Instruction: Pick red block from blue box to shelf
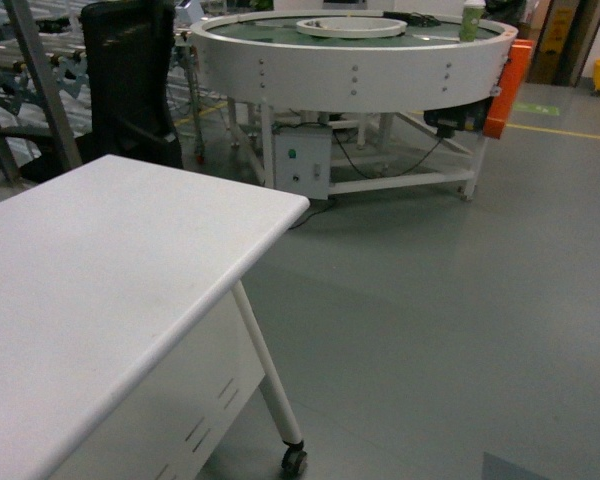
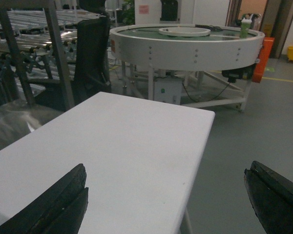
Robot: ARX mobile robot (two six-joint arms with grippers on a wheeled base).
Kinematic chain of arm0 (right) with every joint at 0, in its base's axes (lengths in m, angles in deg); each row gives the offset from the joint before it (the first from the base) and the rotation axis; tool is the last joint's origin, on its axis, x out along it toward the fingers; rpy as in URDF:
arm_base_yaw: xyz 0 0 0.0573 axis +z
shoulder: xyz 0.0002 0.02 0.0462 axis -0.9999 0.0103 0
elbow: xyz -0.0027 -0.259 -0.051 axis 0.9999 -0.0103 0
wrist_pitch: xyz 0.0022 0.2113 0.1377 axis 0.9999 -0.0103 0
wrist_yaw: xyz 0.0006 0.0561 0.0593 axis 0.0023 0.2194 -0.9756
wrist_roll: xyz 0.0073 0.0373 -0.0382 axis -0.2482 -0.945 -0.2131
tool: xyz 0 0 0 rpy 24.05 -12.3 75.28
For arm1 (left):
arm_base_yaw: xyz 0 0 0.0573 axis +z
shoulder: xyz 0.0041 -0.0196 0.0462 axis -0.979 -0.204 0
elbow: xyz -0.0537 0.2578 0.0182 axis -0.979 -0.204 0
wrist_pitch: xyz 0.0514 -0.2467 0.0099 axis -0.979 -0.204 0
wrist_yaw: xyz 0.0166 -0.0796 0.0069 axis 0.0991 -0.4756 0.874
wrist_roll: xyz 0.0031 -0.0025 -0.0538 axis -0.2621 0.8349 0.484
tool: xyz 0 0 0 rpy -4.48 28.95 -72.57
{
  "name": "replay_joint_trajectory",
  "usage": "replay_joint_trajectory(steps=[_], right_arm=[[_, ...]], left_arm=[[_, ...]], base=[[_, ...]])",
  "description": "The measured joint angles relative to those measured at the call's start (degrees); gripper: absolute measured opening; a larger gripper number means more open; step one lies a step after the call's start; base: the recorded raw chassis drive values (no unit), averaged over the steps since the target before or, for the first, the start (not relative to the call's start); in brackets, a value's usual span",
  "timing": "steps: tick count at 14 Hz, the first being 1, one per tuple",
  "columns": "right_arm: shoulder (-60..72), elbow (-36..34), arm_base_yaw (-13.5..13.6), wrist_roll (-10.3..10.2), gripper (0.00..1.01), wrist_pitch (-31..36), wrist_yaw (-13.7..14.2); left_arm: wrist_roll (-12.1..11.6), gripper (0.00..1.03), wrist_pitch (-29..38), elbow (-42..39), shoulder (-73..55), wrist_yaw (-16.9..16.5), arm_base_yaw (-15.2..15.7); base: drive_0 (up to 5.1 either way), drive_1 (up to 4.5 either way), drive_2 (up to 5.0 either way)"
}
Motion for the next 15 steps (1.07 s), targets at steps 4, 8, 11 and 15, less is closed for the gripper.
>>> replay_joint_trajectory(steps=[4,8,11,15], right_arm=[[0.0,0.0,0.0,0.0,0.28,-0.02,0.0],[0.0,0.0,0.0,0.0,0.28,0.0,0.0],[0.0,0.0,0.0,0.0,0.28,-0.02,0.0],[0.0,0.0,0.0,0.0,0.28,0.0,0.0]], left_arm=[[0.0,0.98,0.0,0.0,0.0,-0.02,0.0],[0.0,0.98,0.0,0.0,0.0,0.0,0.0],[0.0,0.98,0.0,0.0,0.0,0.0,0.0],[0.0,0.98,0.0,0.0,0.0,0.0,0.0]], base=[[-1.5,-1.55,-1.5],[-1.5,-1.55,-1.5],[-1.6,-1.58,-1.6],[-1.5,-1.5,-1.5]])
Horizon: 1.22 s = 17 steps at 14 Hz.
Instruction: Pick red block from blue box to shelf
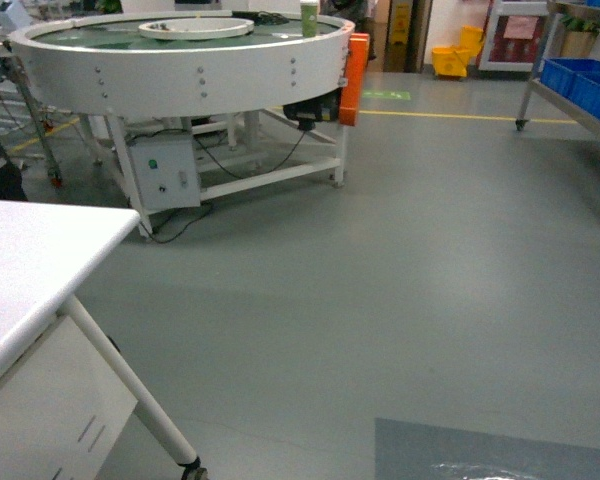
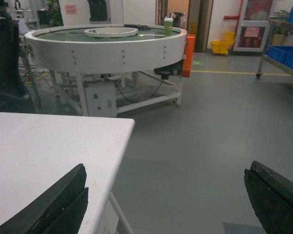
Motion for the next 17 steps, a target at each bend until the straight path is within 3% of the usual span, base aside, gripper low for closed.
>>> replay_joint_trajectory(steps=[16,17], right_arm=[[0.0,0.0,0.0,0.0,0.28,0.02,0.0],[0.0,0.0,0.0,0.0,0.28,0.02,0.0]], left_arm=[[0.0,0.98,0.02,0.0,0.0,0.0,-0.02],[0.0,0.98,0.02,0.0,0.0,-0.02,-0.02]], base=[[-1.4,-1.41,-1.4],[0.0,4.33,-4.3]])
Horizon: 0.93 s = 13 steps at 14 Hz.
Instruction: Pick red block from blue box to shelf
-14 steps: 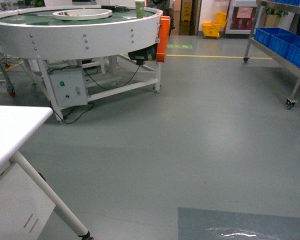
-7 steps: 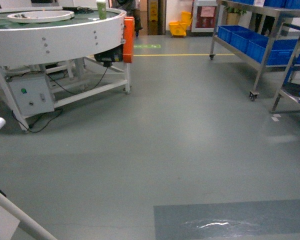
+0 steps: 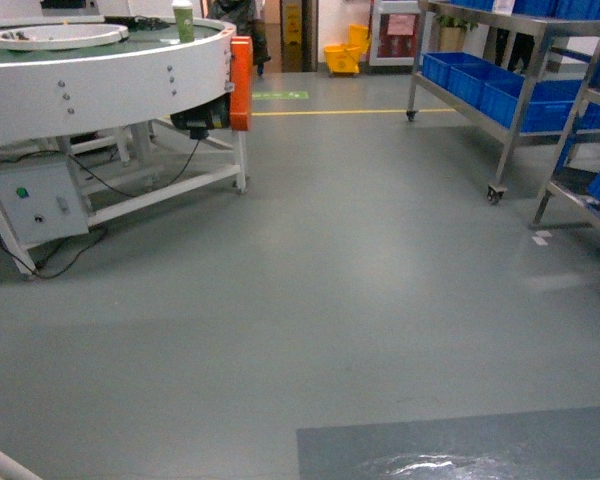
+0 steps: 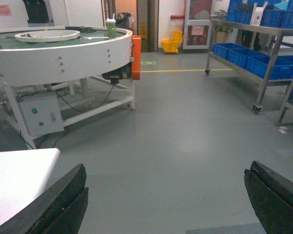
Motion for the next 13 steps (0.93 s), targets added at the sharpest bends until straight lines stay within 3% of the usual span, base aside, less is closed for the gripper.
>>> replay_joint_trajectory(steps=[13], right_arm=[[0.0,0.0,0.0,0.0,0.28,-0.13,0.02]], left_arm=[[-0.02,0.98,-0.11,0.0,0.0,-0.02,0.0]], base=[[0.1,4.4,-4.2]])
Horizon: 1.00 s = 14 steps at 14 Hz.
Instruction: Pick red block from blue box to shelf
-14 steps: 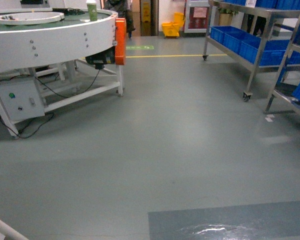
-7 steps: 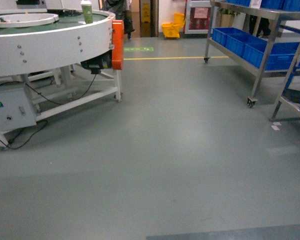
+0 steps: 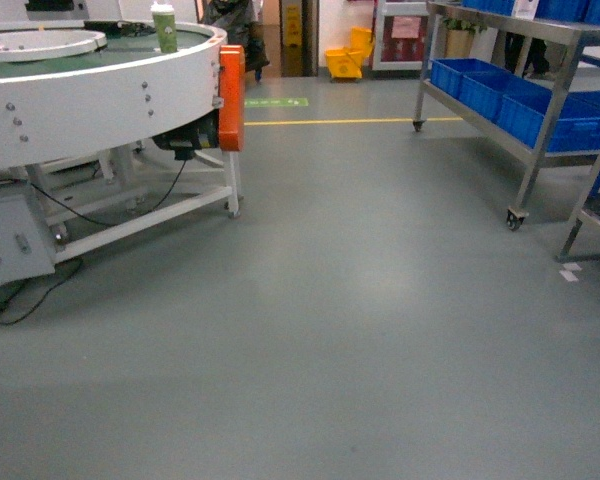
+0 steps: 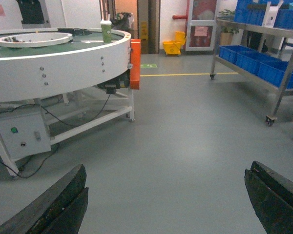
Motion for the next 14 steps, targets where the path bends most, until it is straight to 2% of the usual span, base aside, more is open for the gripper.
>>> replay_joint_trajectory(steps=[14], right_arm=[[0.0,0.0,0.0,0.0,0.28,0.26,-0.04]], left_arm=[[0.02,0.98,-0.02,0.0,0.0,0.0,0.0]], base=[[0.1,4.39,-4.2]])
